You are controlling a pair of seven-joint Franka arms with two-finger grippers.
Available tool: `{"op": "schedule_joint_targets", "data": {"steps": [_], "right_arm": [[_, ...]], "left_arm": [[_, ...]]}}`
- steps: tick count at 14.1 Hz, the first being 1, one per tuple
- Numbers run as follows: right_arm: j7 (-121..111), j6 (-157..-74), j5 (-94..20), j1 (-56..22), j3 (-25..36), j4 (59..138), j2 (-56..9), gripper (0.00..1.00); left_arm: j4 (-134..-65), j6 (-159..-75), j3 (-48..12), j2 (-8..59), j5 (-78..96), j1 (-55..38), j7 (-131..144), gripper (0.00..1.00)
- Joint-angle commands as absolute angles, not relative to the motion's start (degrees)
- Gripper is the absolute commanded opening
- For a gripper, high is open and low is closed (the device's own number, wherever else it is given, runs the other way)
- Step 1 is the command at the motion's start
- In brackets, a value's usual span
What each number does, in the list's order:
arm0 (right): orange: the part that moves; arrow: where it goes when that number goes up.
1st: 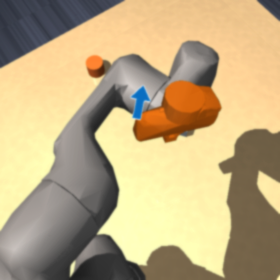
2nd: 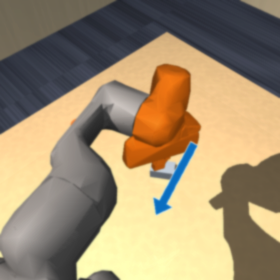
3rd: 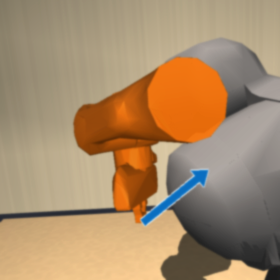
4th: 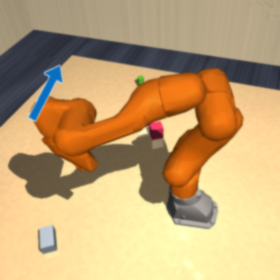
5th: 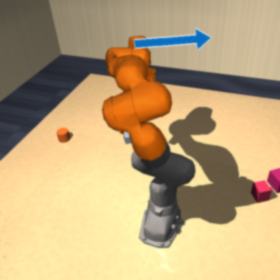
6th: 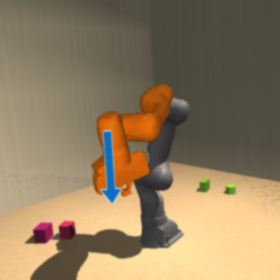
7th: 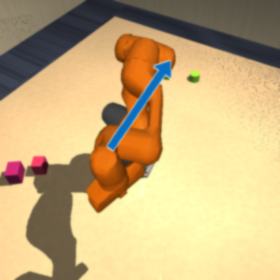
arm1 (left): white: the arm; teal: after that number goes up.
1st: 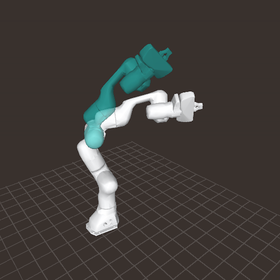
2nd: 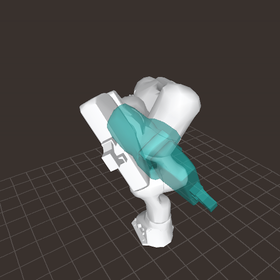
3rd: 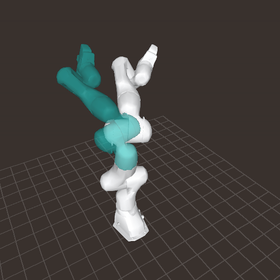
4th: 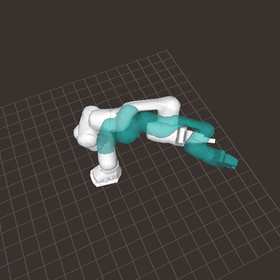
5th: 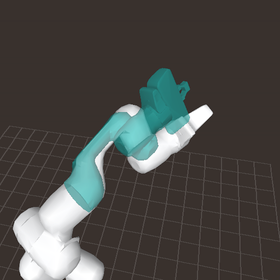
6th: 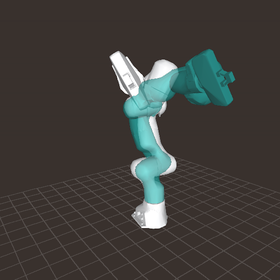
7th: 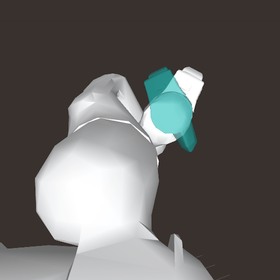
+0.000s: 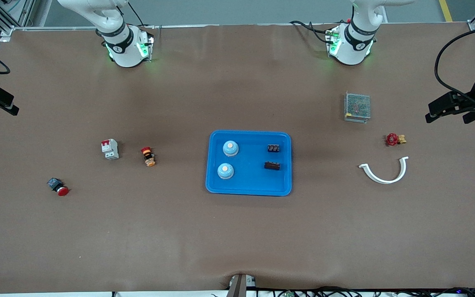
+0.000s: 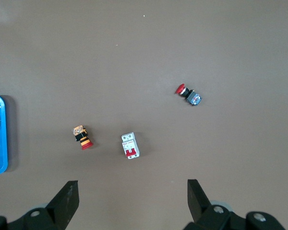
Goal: Place electrolytic capacitor and blue bell in tray
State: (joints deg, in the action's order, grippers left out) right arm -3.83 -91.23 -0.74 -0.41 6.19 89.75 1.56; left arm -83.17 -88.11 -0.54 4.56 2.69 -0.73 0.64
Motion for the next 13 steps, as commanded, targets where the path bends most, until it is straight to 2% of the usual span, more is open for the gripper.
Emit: {"op": "schedule_joint_targets", "data": {"steps": [1,7,13], "right_arm": [[-4.31,-90.79,-0.35,0.26,5.62,88.68,0.97,1.00],[-4.31,-90.79,-0.35,0.26,5.62,88.68,0.97,1.00],[-4.31,-90.79,-0.35,0.26,5.62,88.68,0.97,1.00]], "left_arm": [[-83.41,-86.84,-1.05,3.08,3.16,1.31,-2.01,1.00],[-85.69,-92.72,-1.05,2.72,3.16,2.55,-3.16,1.00],[-85.78,-92.64,-1.14,3.34,-0.60,2.37,-4.03,1.00]]}}
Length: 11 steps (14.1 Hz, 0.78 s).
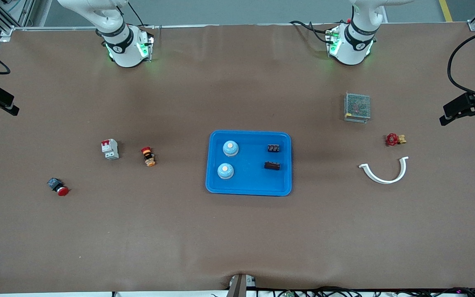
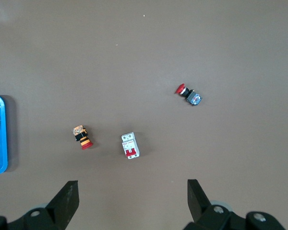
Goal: Place electrolytic capacitor and blue bell in tray
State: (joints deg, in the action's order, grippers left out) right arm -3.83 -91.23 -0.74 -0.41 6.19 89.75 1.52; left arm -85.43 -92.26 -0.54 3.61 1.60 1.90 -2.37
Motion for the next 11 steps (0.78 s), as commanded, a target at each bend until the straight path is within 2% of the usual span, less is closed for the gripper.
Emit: {"op": "schedule_joint_targets", "data": {"steps": [1,11], "right_arm": [[-4.31,-90.79,-0.35,0.26,5.62,88.68,0.97,1.00],[-4.31,-90.79,-0.35,0.26,5.62,88.59,0.97,1.00]], "left_arm": [[-85.78,-92.72,-1.14,3.43,-0.96,2.37,-6.04,1.00],[-85.61,-89.30,-1.41,4.13,-2.11,1.93,-6.76,1.00]]}}
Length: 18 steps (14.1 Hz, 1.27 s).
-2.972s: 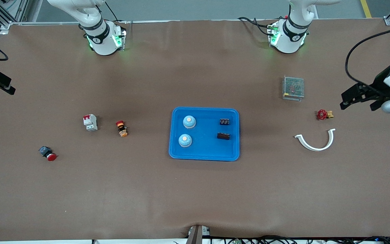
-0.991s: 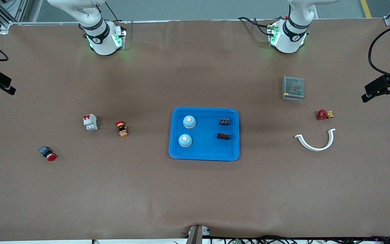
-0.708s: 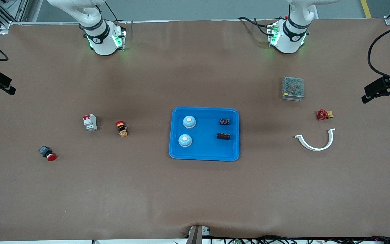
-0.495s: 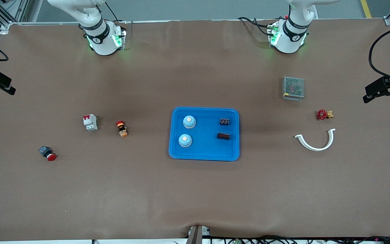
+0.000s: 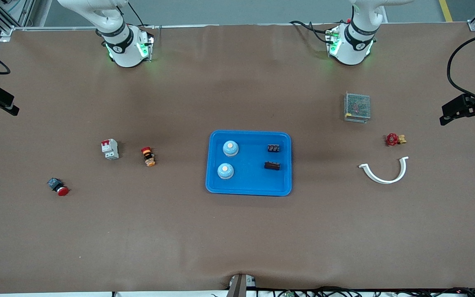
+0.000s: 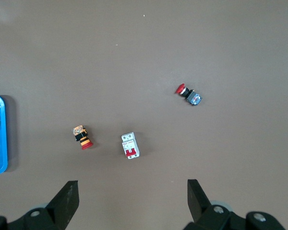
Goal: Place electrolytic capacitor and blue bell in tray
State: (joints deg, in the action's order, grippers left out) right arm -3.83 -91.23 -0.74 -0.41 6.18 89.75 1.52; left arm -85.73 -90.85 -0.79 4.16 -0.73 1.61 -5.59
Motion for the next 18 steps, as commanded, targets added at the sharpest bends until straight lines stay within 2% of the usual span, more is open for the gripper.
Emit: {"op": "schedule_joint_targets", "data": {"steps": [1,18], "right_arm": [[-4.31,-90.79,-0.35,0.26,5.62,88.59,0.97,1.00],[-4.31,-90.79,-0.26,0.26,5.62,88.59,0.97,1.00]], "left_arm": [[-85.61,-88.43,-1.41,4.13,-2.81,1.85,-7.38,1.00],[-85.25,-86.84,-1.49,4.57,-5.27,1.67,-9.84,1.00]]}}
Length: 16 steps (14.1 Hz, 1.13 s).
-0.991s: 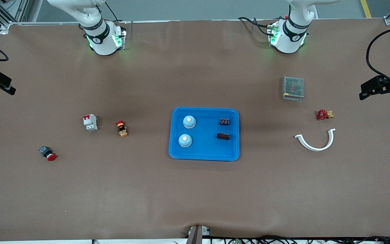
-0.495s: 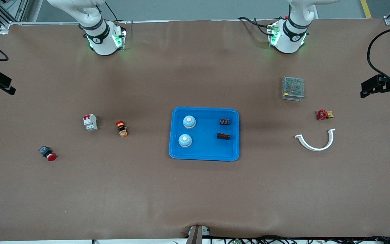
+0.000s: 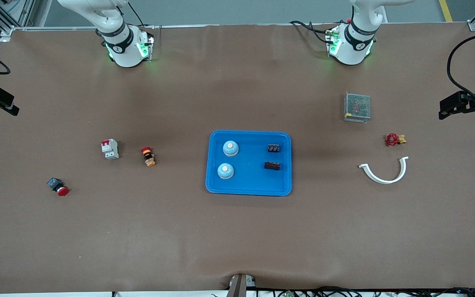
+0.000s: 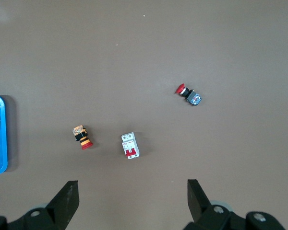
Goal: Place electrolytic capacitor and blue bell in tray
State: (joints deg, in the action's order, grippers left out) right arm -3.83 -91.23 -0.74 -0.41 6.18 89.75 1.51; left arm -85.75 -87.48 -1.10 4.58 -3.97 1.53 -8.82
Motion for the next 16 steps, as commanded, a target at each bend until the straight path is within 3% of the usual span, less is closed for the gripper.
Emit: {"op": "schedule_joint_targets", "data": {"steps": [1,16], "right_arm": [[-4.31,-90.79,-0.26,0.26,5.62,88.68,0.97,1.00],[-4.31,-90.79,-0.26,0.26,5.62,88.68,0.97,1.00]], "left_arm": [[-85.17,-86.84,-1.49,4.57,-5.27,1.67,-9.84,1.00],[-85.08,-86.75,-1.49,4.66,-4.22,1.67,-5.03,1.00]]}}
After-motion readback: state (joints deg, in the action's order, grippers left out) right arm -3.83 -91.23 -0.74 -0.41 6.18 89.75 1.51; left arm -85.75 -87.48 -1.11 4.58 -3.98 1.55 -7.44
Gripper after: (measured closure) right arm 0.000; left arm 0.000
